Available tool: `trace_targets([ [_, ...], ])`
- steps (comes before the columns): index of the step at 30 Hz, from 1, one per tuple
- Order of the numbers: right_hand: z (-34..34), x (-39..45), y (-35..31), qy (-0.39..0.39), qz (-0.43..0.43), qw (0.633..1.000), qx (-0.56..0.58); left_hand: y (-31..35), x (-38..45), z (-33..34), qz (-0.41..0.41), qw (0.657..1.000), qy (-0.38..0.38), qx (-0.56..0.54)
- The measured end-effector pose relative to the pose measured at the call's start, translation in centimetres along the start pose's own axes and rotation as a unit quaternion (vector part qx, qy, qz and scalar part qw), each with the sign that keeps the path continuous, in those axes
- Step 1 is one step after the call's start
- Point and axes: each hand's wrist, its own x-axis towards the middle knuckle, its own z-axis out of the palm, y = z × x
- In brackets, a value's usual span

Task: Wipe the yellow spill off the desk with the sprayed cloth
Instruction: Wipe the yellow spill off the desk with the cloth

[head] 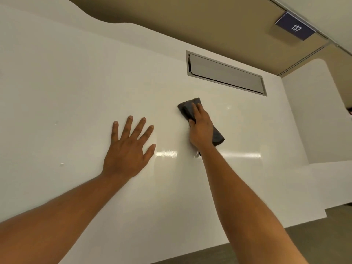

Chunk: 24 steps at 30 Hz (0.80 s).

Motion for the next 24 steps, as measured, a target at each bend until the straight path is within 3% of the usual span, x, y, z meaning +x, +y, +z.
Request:
trace_targets([
  [3, 0.8, -5.7, -1.8, -0.018, -0.045, 0.999, 0.025, 0.0, 0.0, -0.1, 0.001, 1.0, 0.002, -0.006],
  [10, 0.0, -22.6, 0.0, -0.053, -0.037, 0.996, 0.069, -0.1, 0.0, -0.2, -0.004, 1.0, -0.007, -0.017],
  [13, -1.5, -20.2, 5.0, -0.035, -0.027, 0.997, 0.067, 0.0, -0.1, -0.1, -0.004, 1.0, -0.003, -0.025],
  [17, -3.0, -10.5, 10.0, 0.04, 0.16, 0.985, 0.056, 0.0, 0.0, 0.0, -0.004, 1.0, 0.0, -0.027],
  [19, -2.5, -8.6, 9.4, 0.06, 0.199, 0.978, 0.035, -0.1, -0.1, 0.2, -0.003, 1.0, 0.002, -0.026],
  [24, -0.9, -13.8, 4.1, 0.038, 0.101, 0.992, 0.065, -0.2, -0.3, 0.4, 0.001, 1.0, -0.007, -0.025],
])
